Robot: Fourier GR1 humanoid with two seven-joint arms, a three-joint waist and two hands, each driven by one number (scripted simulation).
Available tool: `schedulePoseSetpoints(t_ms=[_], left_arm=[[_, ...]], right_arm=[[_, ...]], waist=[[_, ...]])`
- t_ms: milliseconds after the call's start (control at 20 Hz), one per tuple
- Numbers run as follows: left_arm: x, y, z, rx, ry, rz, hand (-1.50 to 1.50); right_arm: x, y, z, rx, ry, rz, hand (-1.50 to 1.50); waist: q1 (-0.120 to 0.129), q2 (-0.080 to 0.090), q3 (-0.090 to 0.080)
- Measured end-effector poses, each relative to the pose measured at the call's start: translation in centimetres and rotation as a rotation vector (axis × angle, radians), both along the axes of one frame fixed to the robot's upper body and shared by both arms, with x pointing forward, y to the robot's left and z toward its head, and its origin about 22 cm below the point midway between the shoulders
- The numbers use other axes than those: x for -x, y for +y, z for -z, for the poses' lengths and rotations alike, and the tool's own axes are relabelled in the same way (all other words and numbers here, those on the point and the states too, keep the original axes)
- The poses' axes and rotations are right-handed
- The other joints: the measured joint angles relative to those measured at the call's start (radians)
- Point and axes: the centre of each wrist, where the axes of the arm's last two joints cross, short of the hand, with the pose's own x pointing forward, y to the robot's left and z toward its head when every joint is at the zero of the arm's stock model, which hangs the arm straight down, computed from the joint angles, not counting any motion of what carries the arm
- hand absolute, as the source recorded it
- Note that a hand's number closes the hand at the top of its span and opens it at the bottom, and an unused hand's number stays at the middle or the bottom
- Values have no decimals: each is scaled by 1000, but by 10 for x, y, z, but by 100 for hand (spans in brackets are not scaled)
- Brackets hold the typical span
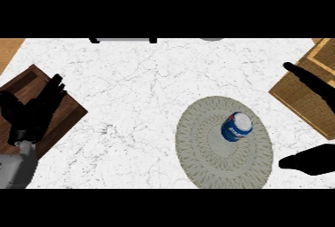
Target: Pick the can from the placemat and place it in the basket
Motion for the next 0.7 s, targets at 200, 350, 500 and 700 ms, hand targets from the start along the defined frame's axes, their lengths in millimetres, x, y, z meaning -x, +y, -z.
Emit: schedulePoseSetpoints(t_ms=[200, 350, 500, 700], left_arm=[[-4, -9, 3, -2, -4, 0, 0], [-6, -5, 4, -1, -2, 4, 0], [-9, -5, 5, -3, -3, 1, 0], [-7, -4, 8, -10, -5, 1, 0]], right_arm=[[-10, 10, 36, -64, -39, 19, -150], [-25, 17, 50, -95, -45, 30, -150], [-37, 20, 76, -69, -16, 35, -150], [-40, 29, 97, -28, 32, 31, -150]], waist=[[2, 1, 0], [4, 1, 0], [5, 2, 0], [3, 1, 0]])
